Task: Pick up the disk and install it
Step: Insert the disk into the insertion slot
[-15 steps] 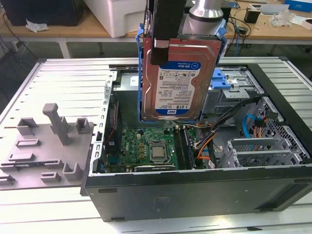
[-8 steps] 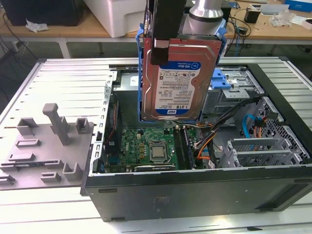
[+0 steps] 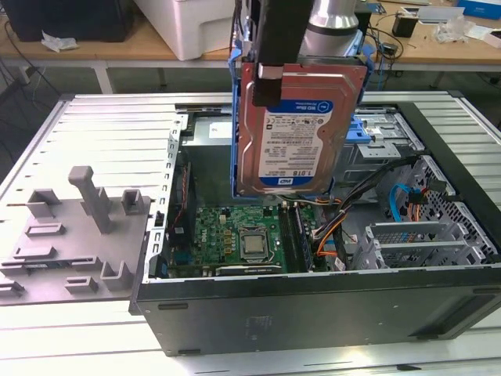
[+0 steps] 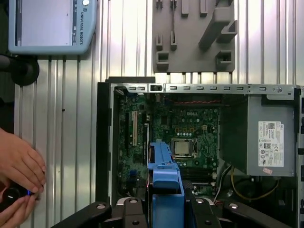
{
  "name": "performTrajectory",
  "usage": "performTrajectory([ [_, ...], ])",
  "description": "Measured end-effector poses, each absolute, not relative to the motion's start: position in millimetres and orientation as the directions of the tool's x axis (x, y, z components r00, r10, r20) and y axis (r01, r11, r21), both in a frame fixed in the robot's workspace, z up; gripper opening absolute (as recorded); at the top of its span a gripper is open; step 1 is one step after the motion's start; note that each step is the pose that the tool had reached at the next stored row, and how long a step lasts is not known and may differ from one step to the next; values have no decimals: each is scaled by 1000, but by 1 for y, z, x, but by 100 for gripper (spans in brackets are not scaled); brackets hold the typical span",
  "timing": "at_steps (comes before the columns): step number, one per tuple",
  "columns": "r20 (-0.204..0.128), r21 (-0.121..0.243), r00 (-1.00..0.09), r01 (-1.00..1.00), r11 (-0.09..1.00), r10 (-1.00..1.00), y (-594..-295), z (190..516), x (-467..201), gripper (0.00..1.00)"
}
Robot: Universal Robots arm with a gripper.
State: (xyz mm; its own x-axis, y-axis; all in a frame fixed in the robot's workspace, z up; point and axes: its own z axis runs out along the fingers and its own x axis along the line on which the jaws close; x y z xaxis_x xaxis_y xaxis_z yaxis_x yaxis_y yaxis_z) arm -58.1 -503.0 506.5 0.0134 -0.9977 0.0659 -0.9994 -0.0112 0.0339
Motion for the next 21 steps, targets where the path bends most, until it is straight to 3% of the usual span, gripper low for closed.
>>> performTrajectory([
  [21,54,2,22,-1000,-21,-998,-520,506,-19,37],
])
